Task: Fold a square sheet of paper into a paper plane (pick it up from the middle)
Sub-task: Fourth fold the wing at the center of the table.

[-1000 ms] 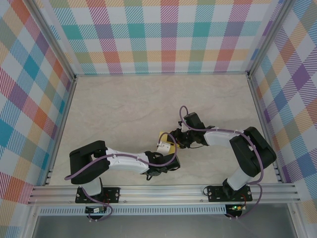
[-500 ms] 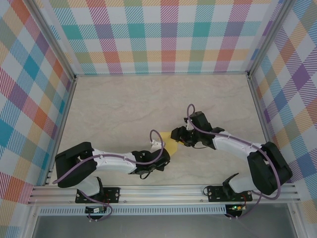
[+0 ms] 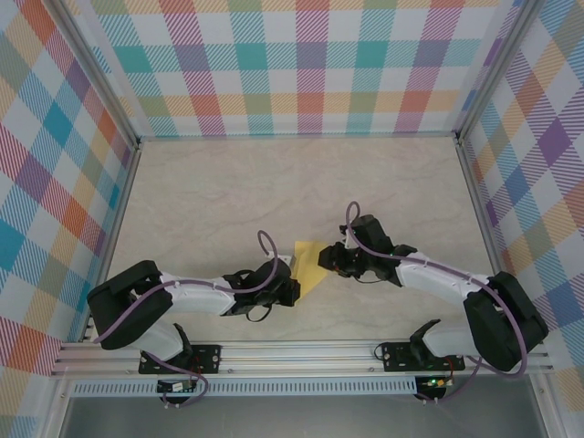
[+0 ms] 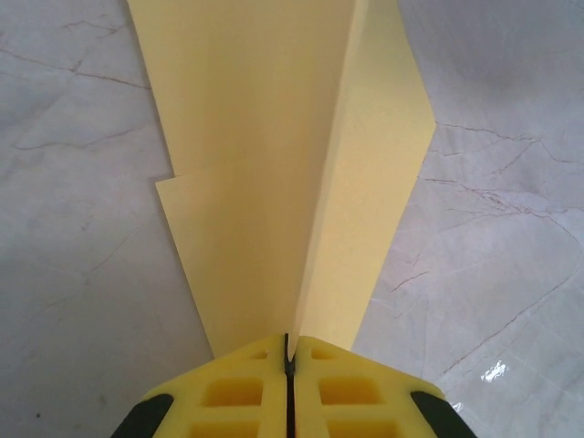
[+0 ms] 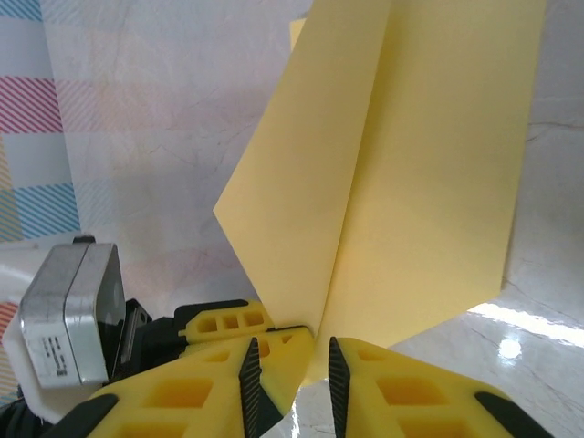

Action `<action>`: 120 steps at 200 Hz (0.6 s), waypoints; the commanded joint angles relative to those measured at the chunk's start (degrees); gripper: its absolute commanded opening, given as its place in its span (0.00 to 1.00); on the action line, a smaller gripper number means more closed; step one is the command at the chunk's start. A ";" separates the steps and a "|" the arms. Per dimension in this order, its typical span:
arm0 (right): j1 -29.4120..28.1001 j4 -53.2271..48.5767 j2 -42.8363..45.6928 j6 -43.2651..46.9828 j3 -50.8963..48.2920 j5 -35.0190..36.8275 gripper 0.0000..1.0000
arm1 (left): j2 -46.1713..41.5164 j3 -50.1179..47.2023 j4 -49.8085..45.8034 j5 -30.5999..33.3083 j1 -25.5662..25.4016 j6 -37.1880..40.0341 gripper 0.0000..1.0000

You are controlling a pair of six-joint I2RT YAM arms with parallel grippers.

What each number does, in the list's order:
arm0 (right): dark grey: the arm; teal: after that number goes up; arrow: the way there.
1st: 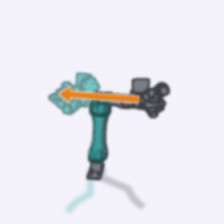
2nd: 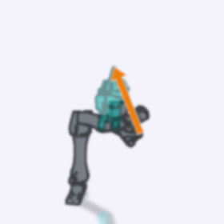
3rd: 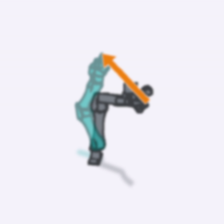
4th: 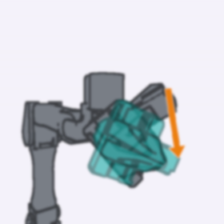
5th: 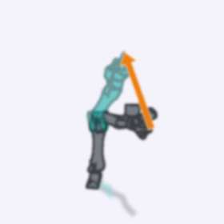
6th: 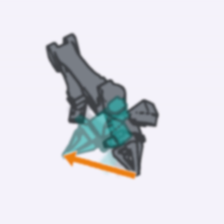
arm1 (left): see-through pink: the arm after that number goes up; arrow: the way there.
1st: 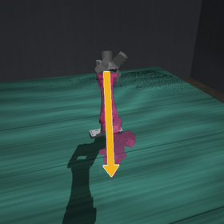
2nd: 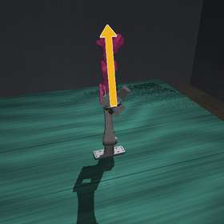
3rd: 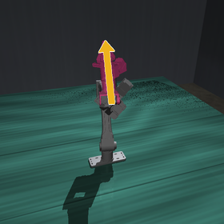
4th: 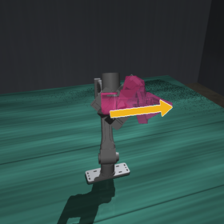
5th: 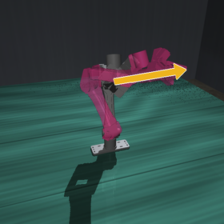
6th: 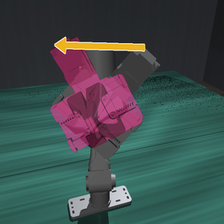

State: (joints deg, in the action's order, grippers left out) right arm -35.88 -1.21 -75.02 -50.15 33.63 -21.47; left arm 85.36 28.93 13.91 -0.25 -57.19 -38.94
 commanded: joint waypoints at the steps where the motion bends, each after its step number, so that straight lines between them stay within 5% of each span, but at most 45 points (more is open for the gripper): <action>1: -1.41 2.06 -2.23 0.22 1.12 -0.88 0.25 | -0.56 -0.74 4.72 -5.70 1.81 0.62 0.07; 120: -4.14 7.76 -8.67 -1.99 3.42 -2.44 0.10 | 4.64 -3.41 12.63 -17.37 8.37 -1.33 0.07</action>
State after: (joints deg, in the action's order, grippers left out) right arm -39.27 4.10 -81.76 -51.62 34.30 -22.11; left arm 88.05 26.76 22.98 -14.11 -50.35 -39.44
